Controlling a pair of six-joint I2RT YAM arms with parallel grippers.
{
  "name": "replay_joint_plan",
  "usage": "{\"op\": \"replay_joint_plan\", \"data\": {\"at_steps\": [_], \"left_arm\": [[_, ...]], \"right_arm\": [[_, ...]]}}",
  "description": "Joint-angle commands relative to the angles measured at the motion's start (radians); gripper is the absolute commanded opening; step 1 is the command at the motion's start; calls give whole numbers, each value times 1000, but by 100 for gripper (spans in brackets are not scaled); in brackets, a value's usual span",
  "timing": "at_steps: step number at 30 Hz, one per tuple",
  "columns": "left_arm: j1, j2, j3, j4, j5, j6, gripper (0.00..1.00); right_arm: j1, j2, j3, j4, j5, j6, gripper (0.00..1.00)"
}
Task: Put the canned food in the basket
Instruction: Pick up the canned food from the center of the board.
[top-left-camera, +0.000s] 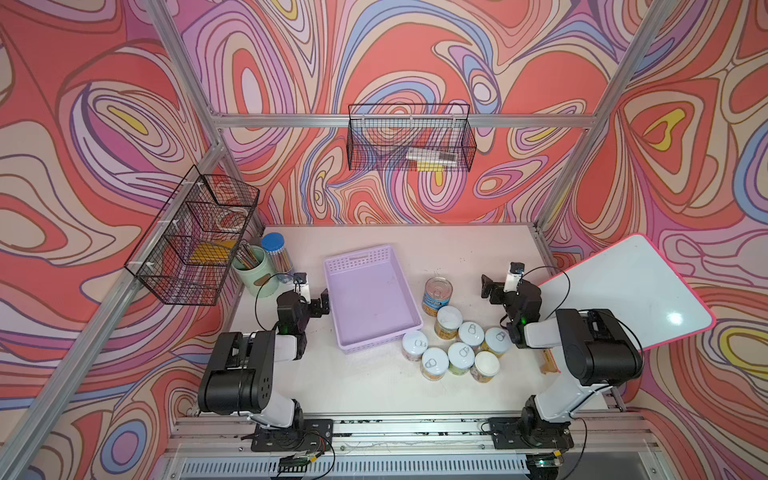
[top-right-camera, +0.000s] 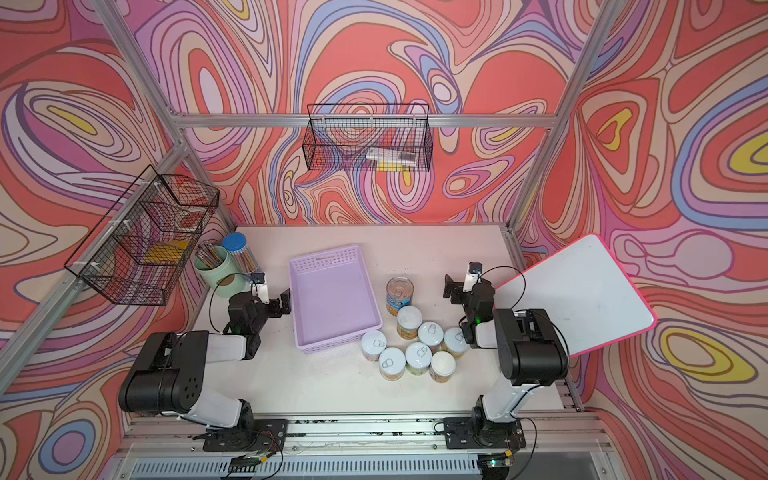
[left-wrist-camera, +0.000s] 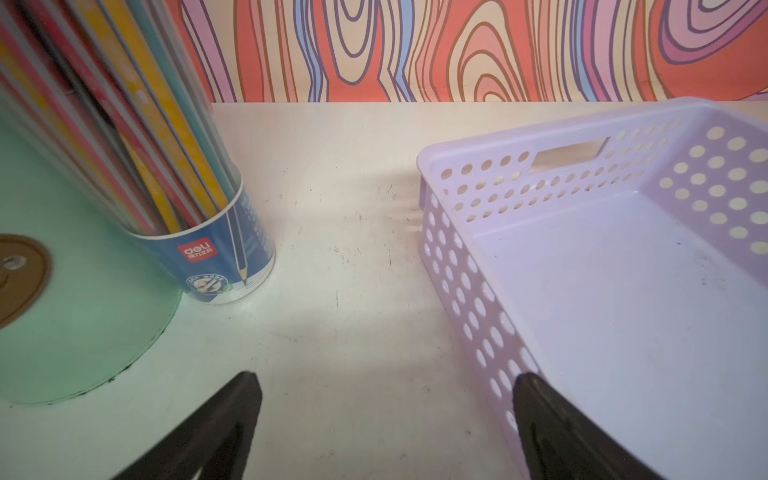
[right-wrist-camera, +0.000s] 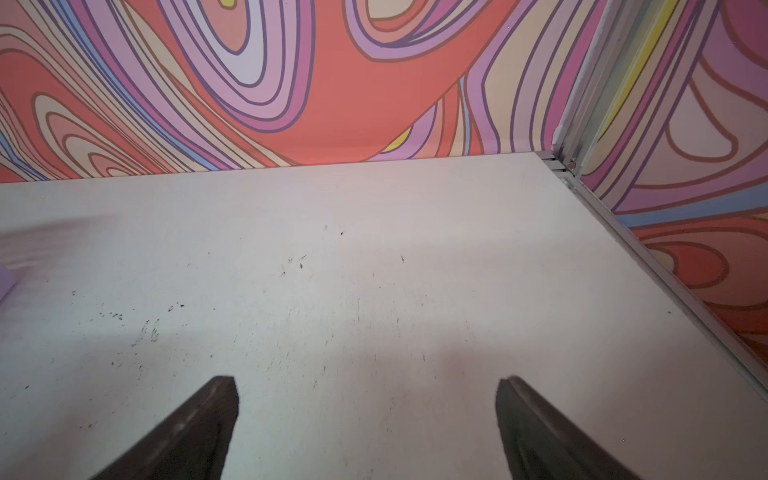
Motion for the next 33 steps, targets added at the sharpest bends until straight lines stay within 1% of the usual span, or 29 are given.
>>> {"op": "replay_joint_plan", "data": {"at_steps": [1, 17, 21, 24, 26, 33], "left_arm": [[3, 3, 6, 5, -4, -10, 99], [2, 3, 9, 0, -4, -8, 99], [2, -4, -8, 24, -7, -9, 99], [2, -41, -37, 45, -17, -12, 99], [2, -77, -45, 29, -39, -22, 99], [-17, -214, -22, -144, -127, -38, 99]], "right_arm": [[5, 9, 8, 0, 13, 2, 98], [5, 9, 8, -1, 13, 2, 98], [5, 0, -1, 7, 12, 2, 98], [5, -29, 0, -16, 6, 1, 98], [5, -53, 11, -57, -2, -3, 98], [5, -134, 24, -146, -1, -6, 98]]}}
